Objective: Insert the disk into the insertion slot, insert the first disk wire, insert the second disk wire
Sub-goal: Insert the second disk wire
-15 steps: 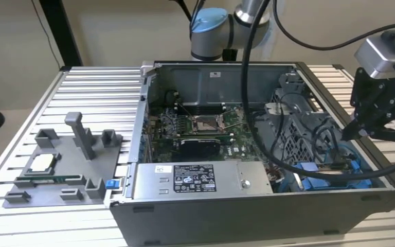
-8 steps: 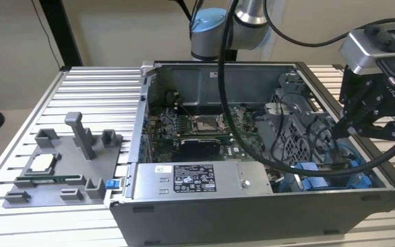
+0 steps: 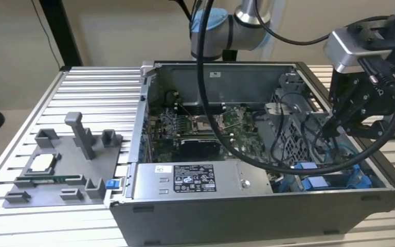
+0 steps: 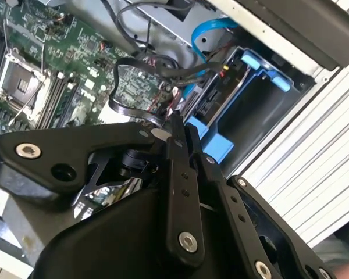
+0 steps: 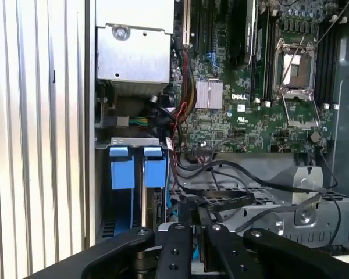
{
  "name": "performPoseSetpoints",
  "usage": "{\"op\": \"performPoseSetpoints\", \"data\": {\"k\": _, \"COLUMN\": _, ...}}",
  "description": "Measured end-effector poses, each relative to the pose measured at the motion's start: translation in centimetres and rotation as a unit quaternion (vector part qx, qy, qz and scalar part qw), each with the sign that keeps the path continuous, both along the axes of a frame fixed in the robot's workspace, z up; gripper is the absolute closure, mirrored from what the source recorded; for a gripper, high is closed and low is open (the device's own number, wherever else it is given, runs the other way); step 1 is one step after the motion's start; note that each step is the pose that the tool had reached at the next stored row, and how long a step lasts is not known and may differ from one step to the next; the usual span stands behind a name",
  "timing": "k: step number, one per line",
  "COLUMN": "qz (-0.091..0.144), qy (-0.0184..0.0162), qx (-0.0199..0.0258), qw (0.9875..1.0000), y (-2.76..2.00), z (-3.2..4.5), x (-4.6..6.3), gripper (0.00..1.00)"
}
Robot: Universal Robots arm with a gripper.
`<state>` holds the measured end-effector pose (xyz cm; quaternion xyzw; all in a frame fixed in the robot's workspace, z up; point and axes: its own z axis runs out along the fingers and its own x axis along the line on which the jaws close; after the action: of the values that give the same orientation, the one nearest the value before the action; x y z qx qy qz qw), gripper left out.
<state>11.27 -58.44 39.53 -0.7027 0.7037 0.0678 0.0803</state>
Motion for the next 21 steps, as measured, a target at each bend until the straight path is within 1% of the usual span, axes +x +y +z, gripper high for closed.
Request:
{"op": "performPoseSetpoints", "data": {"k": 5, "qz": 0.0, "qy": -0.0042, "qx": -0.0001, "qw": 1.0, "y": -0.05, "z": 0.0, "x": -0.7, "gripper": 1.0}}
{"op": "performPoseSetpoints", "data": {"k": 10, "qz": 0.0, "qy": -0.0097, "qx": 0.0, "qw": 1.0, "y": -0.42, "z": -0.18, "x": -1.0, "gripper": 1.0}}
{"op": "performPoseSetpoints", "data": {"k": 11, "qz": 0.0, "qy": -0.0114, "qx": 0.0, "qw": 0.9999, "y": -0.49, "z": -0.27, "x": -1.1, "gripper": 1.0}}
{"op": "performPoseSetpoints", "data": {"k": 16, "qz": 0.0, "qy": -0.0227, "qx": -0.0006, "qw": 0.9997, "y": -0.67, "z": -0.62, "x": -1.1, "gripper": 1.0}}
{"op": "performPoseSetpoints", "data": {"k": 21, "qz": 0.001, "qy": -0.0291, "qx": -0.0022, "qw": 0.9996, "y": -0.85, "z": -1.01, "x": -1.1, "gripper": 1.0}}
